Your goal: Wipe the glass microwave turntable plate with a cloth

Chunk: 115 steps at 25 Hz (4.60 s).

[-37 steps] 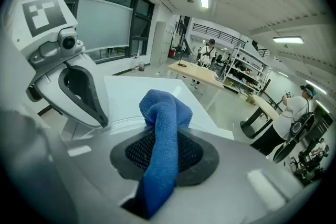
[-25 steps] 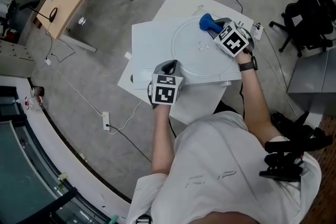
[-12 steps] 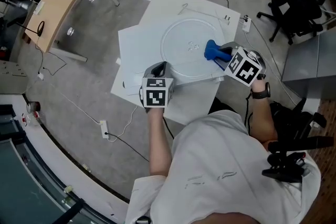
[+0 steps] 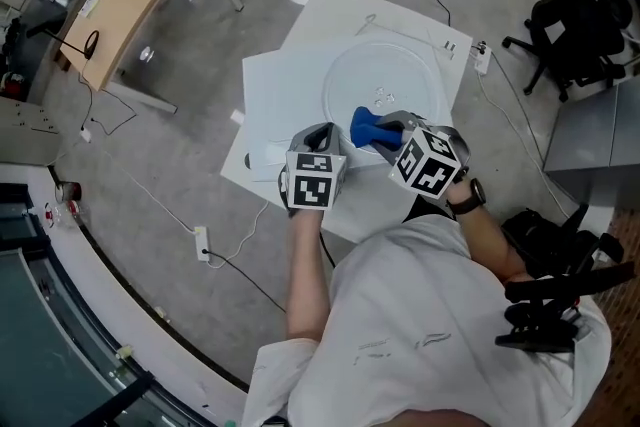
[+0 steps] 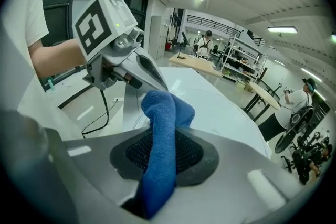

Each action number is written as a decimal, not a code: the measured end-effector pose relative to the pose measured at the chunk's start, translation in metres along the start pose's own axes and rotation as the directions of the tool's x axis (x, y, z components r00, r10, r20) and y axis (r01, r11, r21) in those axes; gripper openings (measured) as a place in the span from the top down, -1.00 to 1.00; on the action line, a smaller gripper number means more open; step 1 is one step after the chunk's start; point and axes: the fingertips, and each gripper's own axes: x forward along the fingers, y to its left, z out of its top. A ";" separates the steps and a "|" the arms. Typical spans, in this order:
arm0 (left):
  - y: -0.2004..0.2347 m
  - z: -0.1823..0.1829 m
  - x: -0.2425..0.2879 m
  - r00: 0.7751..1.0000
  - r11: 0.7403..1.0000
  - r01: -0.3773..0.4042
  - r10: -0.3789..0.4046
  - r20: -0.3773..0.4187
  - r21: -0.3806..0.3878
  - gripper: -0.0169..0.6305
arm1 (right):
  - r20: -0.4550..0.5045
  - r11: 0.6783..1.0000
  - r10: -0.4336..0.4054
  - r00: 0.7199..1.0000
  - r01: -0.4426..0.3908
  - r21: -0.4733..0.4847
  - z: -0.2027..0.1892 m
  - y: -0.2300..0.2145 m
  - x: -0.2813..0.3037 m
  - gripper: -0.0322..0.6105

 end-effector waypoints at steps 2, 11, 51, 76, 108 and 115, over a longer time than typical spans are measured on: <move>0.000 0.000 0.001 1.000 1.000 0.003 -0.003 -0.002 -0.001 0.94 | 0.017 1.000 0.007 1.000 -0.006 -0.005 0.013 -0.006 0.011 0.64; 0.001 -0.001 0.001 1.000 1.000 -0.004 0.004 -0.005 0.003 0.94 | 0.039 1.000 -0.022 0.999 0.022 -0.022 0.054 -0.064 0.057 0.66; 0.001 0.000 0.001 1.000 1.000 0.014 -0.014 -0.013 -0.013 0.94 | -0.018 0.996 0.082 0.996 -0.083 -0.024 0.011 -0.001 0.003 0.65; 0.003 0.000 -0.001 1.000 1.000 0.009 -0.009 -0.008 -0.006 0.94 | -0.136 0.969 -0.206 0.969 0.222 0.111 -0.058 -0.155 -0.019 0.65; 0.005 0.000 0.003 1.000 1.000 -0.018 0.018 -0.007 -0.003 0.94 | -0.026 0.979 -0.188 0.982 0.189 0.074 0.013 -0.139 0.039 0.64; 0.009 0.001 0.001 1.000 1.000 -0.026 0.026 -0.004 -0.004 0.94 | -0.086 0.958 -0.230 0.969 0.241 0.155 -0.049 -0.151 -0.015 0.64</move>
